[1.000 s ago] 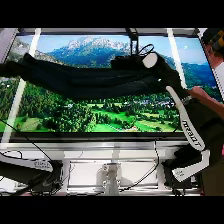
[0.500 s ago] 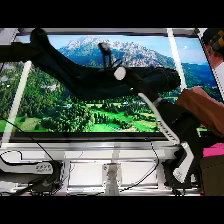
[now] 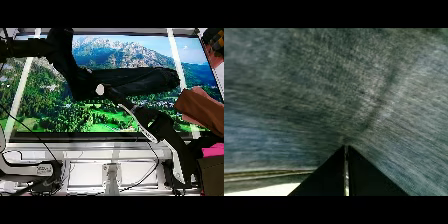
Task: Fold the clothes and pants, and hang the long-sleeved shirts on hangers.
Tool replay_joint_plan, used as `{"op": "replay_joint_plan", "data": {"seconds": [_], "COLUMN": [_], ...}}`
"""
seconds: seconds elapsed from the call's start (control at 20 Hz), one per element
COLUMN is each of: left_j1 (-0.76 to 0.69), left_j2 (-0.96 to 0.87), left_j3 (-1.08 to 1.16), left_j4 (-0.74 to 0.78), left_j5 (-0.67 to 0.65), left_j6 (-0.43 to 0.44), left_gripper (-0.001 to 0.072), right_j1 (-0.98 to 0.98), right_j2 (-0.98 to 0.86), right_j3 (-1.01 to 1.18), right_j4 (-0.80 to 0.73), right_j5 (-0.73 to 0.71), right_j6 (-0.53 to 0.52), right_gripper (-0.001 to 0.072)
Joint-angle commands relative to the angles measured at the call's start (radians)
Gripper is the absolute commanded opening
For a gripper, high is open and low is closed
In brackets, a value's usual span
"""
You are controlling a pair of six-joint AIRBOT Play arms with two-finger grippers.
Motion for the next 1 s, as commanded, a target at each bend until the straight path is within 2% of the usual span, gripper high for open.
{"op": "replay_joint_plan", "data": {"seconds": [0.0,0.3,0.5,0.65,0.7,0.8,0.85,0.95], "left_j1": [-0.029,-0.132,-0.269,-0.374,-0.399,-0.430,-0.435,-0.435], "left_j2": [-0.003,-0.086,-0.195,-0.288,-0.319,-0.369,-0.384,-0.394], "left_j3": [-0.001,-0.001,-0.001,-0.001,-0.001,-0.001,-0.001,-0.001], "left_j4": [-0.007,-0.007,-0.008,-0.009,-0.023,-0.120,-0.172,-0.240], "left_j5": [0.026,0.026,0.079,0.184,0.203,0.188,0.179,0.167], "left_j6": [-0.001,-0.042,-0.064,-0.064,-0.073,-0.106,-0.105,-0.105], "left_gripper": [0.0035,0.0035,0.0035,0.0048,0.0139,0.0656,0.0702,0.0702], "right_j1": [0.005,-0.202,-0.361,-0.472,-0.500,-0.553,-0.576,-0.614], "right_j2": [-0.010,0.126,0.248,0.328,0.350,0.387,0.402,0.419], "right_j3": [0.005,0.005,0.005,0.005,0.005,0.005,0.005,0.005], "right_j4": [-0.003,-0.131,-0.195,-0.198,-0.198,-0.203,-0.210,-0.216], "right_j5": [0.017,0.256,0.302,0.309,0.317,0.344,0.360,0.393], "right_j6": [0.010,0.010,0.008,0.006,-0.003,-0.027,-0.041,-0.044], "right_gripper": [0.0041,0.0041,0.0042,0.0042,0.0043,0.0043,0.0042,0.0043]}}
